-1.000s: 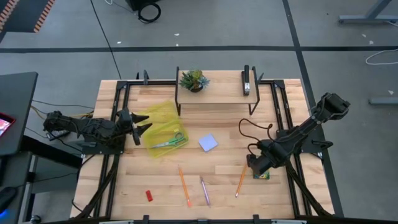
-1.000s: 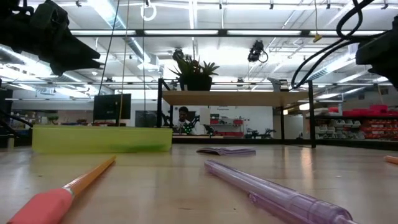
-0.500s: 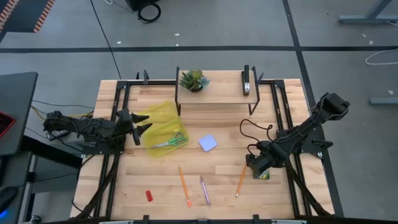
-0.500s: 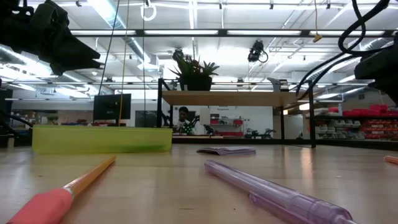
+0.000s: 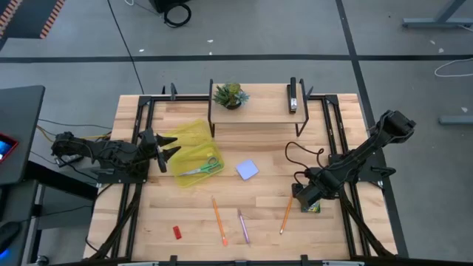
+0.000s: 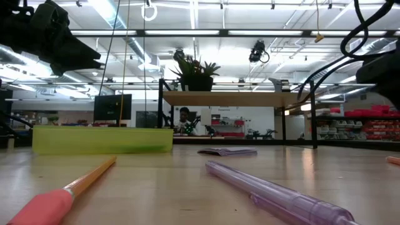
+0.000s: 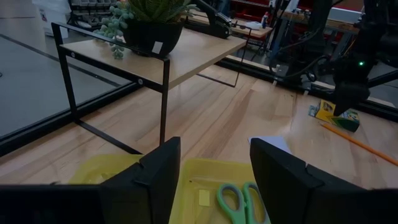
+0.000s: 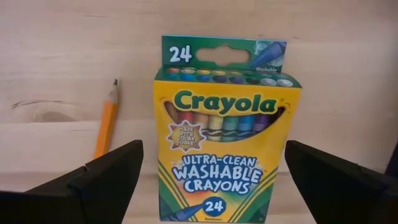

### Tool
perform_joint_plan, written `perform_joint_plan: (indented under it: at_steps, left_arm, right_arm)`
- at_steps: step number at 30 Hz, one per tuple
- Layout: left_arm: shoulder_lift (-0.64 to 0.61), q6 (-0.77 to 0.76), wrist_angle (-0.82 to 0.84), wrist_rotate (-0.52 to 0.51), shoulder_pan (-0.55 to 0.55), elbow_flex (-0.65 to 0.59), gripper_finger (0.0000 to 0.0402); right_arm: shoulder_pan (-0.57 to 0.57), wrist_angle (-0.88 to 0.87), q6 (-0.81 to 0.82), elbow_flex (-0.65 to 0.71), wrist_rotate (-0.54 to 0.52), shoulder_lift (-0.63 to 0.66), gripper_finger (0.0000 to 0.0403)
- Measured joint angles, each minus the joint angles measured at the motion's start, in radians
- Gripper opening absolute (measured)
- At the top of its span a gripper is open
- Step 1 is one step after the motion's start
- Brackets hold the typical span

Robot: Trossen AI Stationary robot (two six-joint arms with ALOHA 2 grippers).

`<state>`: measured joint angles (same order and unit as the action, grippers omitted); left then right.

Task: Pack school essentials
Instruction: Put the yellow crayon box into the yellow supply box

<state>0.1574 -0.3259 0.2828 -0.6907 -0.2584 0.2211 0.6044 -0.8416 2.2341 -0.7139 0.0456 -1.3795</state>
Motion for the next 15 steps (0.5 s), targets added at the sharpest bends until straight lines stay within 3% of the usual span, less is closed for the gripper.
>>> perform_joint_plan:
  at_steps: [15]
  left_arm:
    - [0.0,0.0,0.006,0.009,0.0,0.0,0.0201]
  right_arm:
    - [0.001,0.051,0.0,0.001,0.001,-0.081,0.04]
